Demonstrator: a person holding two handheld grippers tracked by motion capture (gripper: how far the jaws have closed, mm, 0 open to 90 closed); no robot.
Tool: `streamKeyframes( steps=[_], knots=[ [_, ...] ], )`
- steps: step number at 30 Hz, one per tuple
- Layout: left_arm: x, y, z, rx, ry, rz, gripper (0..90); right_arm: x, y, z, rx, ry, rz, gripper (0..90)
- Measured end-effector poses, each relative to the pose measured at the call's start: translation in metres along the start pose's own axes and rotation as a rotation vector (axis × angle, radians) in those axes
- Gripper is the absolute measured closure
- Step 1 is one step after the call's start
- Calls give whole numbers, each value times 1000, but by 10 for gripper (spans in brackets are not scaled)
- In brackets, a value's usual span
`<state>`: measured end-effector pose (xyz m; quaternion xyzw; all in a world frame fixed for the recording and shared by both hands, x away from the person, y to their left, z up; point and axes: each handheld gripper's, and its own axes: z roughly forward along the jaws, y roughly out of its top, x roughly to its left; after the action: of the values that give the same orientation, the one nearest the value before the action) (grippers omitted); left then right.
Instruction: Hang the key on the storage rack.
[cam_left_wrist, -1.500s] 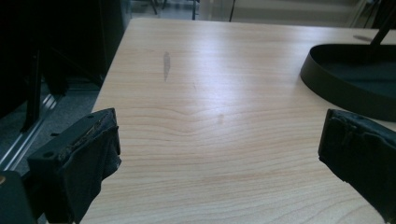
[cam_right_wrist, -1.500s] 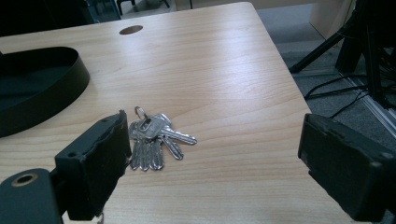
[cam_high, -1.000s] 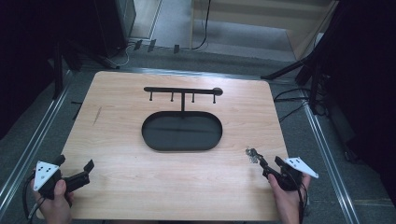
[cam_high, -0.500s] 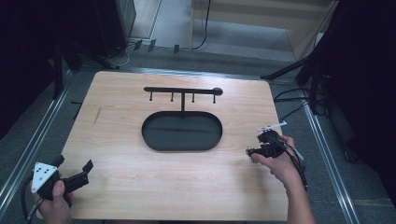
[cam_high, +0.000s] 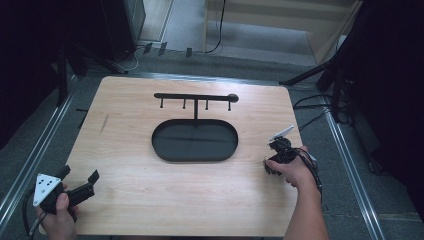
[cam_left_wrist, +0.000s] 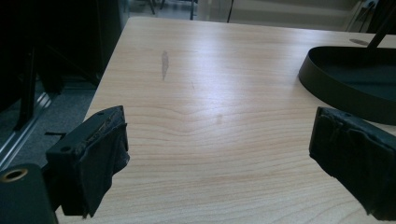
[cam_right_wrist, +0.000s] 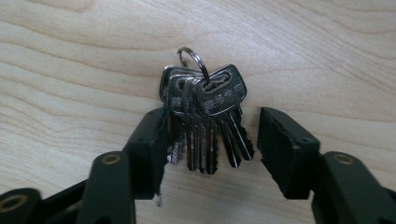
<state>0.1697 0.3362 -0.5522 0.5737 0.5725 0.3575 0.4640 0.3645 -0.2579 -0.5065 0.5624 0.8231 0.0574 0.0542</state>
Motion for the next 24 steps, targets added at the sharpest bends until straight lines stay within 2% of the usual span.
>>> streamKeyframes(
  steps=[1, 2, 5, 6, 9, 12, 15, 16, 17, 19, 22, 23, 24],
  knots=[
    [0, 0, 0, 0, 1, 0, 49, 0, 0, 0, 0, 0, 0, 508],
    [0, 0, 0, 1, 1, -1, 49, 1, 0, -1, -5, 1, -7, 552],
    [1, 0, 0, 2, 2, -11, 49, -1, 0, -2, -2, 14, 3, 760],
    [1, 0, 0, 2, 3, -13, 49, -3, 0, -2, 15, 11, 11, 839],
    [1, 0, 0, 2, 3, -13, 49, -4, -1, -4, 22, -35, -16, 849],
    [1, 0, 0, 2, 2, -16, 49, -4, 0, -7, 10, -49, -12, 849],
    [1, 0, 0, 2, 2, -16, 51, -5, 2, -14, 10, -40, -7, 849],
    [1, 0, 0, 3, 4, -16, 68, -4, 4, -19, 13, -24, -13, 849],
    [1, 0, 0, 3, 2, -16, 73, -2, 7, -28, 4, 5, -44, 849],
    [1, 0, 0, 2, 0, -17, 73, 0, 9, -31, 1, 3, -61, 849],
    [2, 0, 0, 2, -2, -19, 78, 4, 16, -47, -23, 1, -61, 849],
    [2, 0, 0, 3, -5, -19, 79, 9, 20, -54, -38, -2, -61, 849],
    [2, 0, 0, 2, -8, -19, 79, 9, 20, -54, -38, -2, -61, 849]
  ],
)
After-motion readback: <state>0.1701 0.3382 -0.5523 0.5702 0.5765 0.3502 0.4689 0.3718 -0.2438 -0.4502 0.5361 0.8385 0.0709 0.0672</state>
